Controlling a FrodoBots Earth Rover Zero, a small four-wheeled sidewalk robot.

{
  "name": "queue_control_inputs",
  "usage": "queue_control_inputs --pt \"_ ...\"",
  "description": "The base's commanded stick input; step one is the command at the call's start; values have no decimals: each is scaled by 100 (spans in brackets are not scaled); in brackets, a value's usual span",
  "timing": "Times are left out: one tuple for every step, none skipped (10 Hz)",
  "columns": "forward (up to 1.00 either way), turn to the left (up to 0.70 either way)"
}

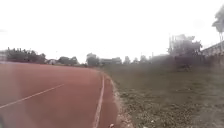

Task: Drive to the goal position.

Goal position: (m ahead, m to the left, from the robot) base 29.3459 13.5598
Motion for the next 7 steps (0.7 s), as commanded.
queue_control_inputs --pt "0 0" --pt "0 0" --pt "0 0" --pt "0 0" --pt "20 0" --pt "70 0" --pt "70 0"
